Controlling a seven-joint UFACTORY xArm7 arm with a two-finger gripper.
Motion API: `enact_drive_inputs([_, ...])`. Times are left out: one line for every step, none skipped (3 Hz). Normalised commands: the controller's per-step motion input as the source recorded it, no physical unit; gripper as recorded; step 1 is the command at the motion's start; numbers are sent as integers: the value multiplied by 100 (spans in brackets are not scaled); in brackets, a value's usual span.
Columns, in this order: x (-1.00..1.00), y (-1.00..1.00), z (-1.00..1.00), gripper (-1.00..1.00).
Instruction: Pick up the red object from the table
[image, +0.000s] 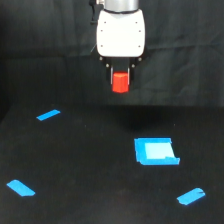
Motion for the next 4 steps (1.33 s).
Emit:
enact_drive_inputs([-3,-1,10,-99])
enact_drive_inputs([-3,-1,8,-99])
enact_drive_inputs([-3,-1,10,-99])
enact_drive_inputs([-3,-1,9,-99])
